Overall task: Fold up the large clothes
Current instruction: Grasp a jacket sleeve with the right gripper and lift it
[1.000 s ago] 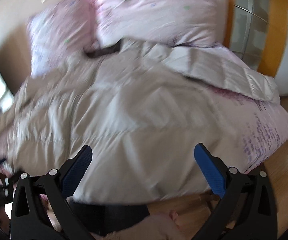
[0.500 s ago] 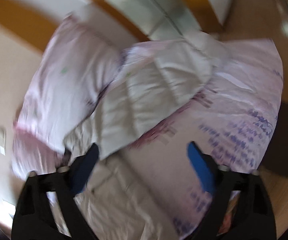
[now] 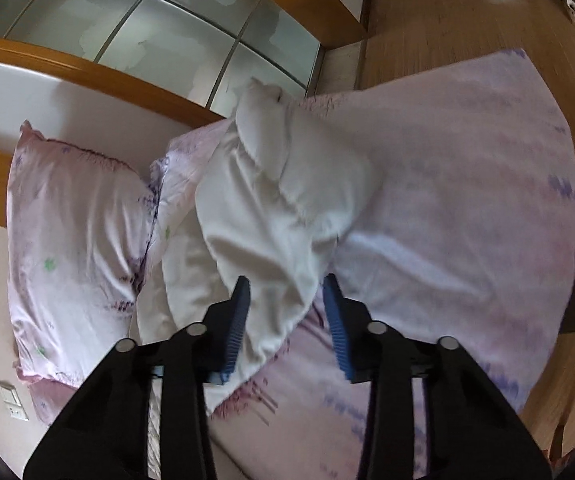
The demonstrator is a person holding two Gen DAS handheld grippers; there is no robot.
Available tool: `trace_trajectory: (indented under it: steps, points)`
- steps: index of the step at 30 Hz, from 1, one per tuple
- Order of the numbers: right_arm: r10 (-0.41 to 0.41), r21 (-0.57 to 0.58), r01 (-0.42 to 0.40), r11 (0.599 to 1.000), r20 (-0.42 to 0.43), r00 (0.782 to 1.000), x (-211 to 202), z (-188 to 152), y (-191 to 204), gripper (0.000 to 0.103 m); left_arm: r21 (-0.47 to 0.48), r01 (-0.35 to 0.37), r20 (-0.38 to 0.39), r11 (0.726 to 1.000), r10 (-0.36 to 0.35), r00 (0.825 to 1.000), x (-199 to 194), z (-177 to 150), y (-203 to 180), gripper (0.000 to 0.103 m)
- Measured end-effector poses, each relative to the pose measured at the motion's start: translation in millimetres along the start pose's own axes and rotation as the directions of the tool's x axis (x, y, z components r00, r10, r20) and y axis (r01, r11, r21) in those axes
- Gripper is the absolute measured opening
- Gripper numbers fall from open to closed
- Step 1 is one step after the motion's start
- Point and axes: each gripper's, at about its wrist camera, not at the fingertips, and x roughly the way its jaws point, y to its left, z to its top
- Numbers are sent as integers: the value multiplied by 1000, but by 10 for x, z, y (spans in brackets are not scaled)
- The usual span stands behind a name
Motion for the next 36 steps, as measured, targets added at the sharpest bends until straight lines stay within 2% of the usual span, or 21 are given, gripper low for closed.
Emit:
trace_trajectory:
  steps: [3, 8, 13, 18, 22, 28, 31, 33, 36]
  points:
    - [-13, 20, 13, 1000, 5, 1000, 49, 64, -52, 31, -21, -31, 0, 999, 31, 1000, 94, 78, 83, 101]
    - [-28, -29, 29, 999, 34, 999, 95, 47, 16, 9, -71, -28, -20, 997, 27, 999, 218, 132, 226, 101]
    - [-53, -163, 74, 984, 125, 991, 6, 1, 368, 4, -50, -47, -4, 998, 47, 999, 261, 144, 222, 101]
    - [-23, -326, 93, 941, 213, 977, -172, -120, 885, 4, -71, -7, -16, 997, 6, 1000, 304, 188, 297, 101]
    - [27, -466, 99, 879, 255, 966, -327, -340, 1353, 4, -79, 34, -7, 996, -35, 999, 294, 194, 334, 101]
    - [125, -639, 60, 767, 241, 962, -488, -877, 1965, 4, -77, 20, 34, 997, -17, 999, 267, 182, 351, 101]
    - [193, -716, -11, 698, 173, 966, -545, -1249, 2296, 4, -46, 17, 96, 999, -13, 995, 188, 169, 303, 101]
    - [243, -769, -85, 634, 93, 965, -555, -1589, 2559, 4, -29, 16, 89, 999, -13, 996, 179, 178, 274, 101]
    - [284, -817, -208, 538, -57, 957, -510, -2111, 2888, 4, -50, 59, 49, 997, -57, 997, 220, 203, 286, 101]
